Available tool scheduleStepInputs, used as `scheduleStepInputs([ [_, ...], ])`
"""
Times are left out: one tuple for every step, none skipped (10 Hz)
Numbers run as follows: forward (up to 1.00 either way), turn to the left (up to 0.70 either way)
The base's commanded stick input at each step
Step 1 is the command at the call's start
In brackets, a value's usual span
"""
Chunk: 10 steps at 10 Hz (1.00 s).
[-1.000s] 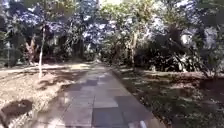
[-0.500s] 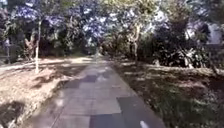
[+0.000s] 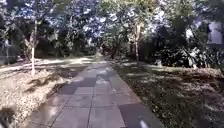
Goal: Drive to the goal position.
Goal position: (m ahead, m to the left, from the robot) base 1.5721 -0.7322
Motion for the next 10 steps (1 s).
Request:
scheduleStepInputs([
  [0.50,0.00],
  [0.50,0.00],
  [0.50,0.00],
  [0.50,0.00],
  [0.50,0.00],
  [0.50,0.00],
  [0.50,0.00],
  [0.50,0.00],
  [0.50,0.00],
  [0.50,0.00],
])
